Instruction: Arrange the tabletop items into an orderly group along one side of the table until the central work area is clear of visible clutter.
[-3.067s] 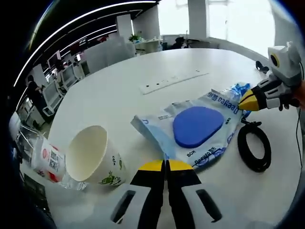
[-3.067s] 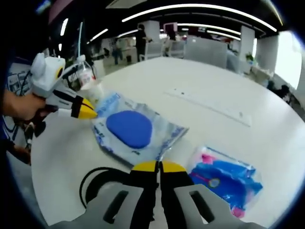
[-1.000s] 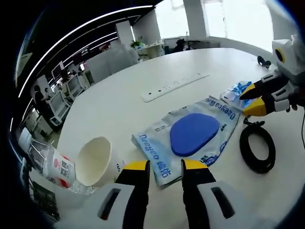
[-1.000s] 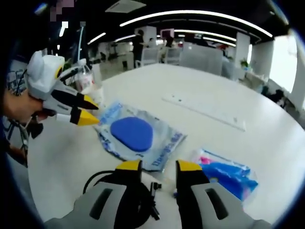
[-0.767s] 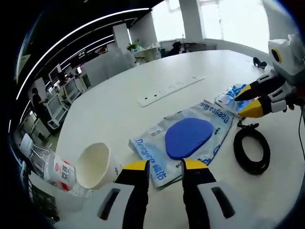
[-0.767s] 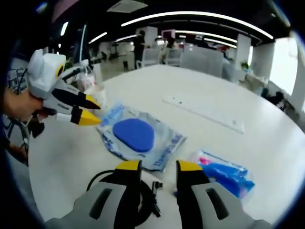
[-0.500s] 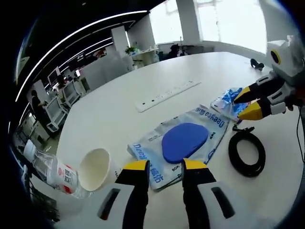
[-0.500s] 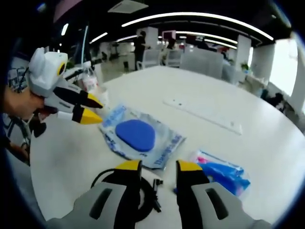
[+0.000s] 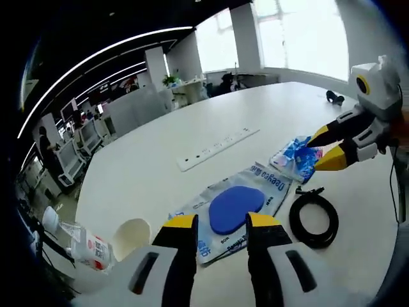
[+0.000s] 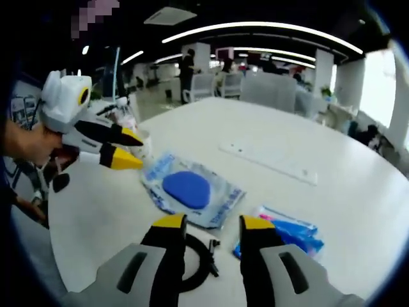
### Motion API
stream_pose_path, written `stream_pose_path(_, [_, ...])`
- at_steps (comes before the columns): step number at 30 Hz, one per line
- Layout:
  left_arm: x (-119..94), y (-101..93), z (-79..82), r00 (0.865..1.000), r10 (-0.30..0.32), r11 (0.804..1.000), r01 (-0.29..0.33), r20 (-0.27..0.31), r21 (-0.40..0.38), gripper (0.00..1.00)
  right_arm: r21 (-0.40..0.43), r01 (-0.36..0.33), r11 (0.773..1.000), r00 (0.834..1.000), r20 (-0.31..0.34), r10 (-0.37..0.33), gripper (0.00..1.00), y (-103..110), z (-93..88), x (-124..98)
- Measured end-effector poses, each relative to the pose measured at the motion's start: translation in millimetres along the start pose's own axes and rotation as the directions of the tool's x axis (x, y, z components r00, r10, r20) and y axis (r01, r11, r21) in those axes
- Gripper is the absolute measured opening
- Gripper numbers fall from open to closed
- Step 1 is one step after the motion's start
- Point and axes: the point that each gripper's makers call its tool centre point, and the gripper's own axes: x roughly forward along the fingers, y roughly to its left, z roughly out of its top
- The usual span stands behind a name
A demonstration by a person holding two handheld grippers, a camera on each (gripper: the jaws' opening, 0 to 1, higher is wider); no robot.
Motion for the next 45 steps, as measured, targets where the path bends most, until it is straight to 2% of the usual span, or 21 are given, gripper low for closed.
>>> stream_pose_path(10, [-13,-8.9,19.9,0.999,-0.016,1.000,0.015,0.030,0.019,0.30,-0.012,0.009,1.000,1.000,0.014,-0.009,0.29,2,8.7,-19])
stream_pose_path(14, [-17,-12.8,18.8,1.000,-0.018,1.000,0.018,0.023,0.001,0.40,-0.040,-0.003,0.999,1.000,-0.003,0.002,0.30,5,4.6,-23])
stream_pose_path(18, [-20,-17.5,17.9,0.999,-0.026,0.999,0.027,0.024,-0.026,0.51,-0.038,-0.003,0.999,1.000,0.020,0.004,0.30,4,10.1,-29])
stream_pose_path(26, [-24,-33.8,12.8,0.999,-0.044,0.998,0.045,0.025,-0.039,0.68,-0.066,-0.026,0.997,0.999,-0.033,0.024,0.32,7,-7.7,-28])
stream_pose_path(32, [-24,-41.9,9.6,0.998,-0.055,0.998,0.056,0.023,-0.016,0.69,-0.050,-0.054,0.997,0.996,-0.067,0.050,0.36,16,-24.4,-25])
stream_pose_path(38, [-24,-44.9,5.9,0.998,-0.058,0.998,0.058,0.020,-0.026,0.69,-0.044,-0.068,0.997,0.994,-0.091,0.064,0.37,24,-39.3,-22])
stream_pose_path(45, [-24,-53.5,-3.0,0.998,-0.068,0.997,0.069,0.008,-0.035,0.68,-0.053,-0.062,0.997,0.990,-0.130,0.055,0.37,23,-55.3,-21])
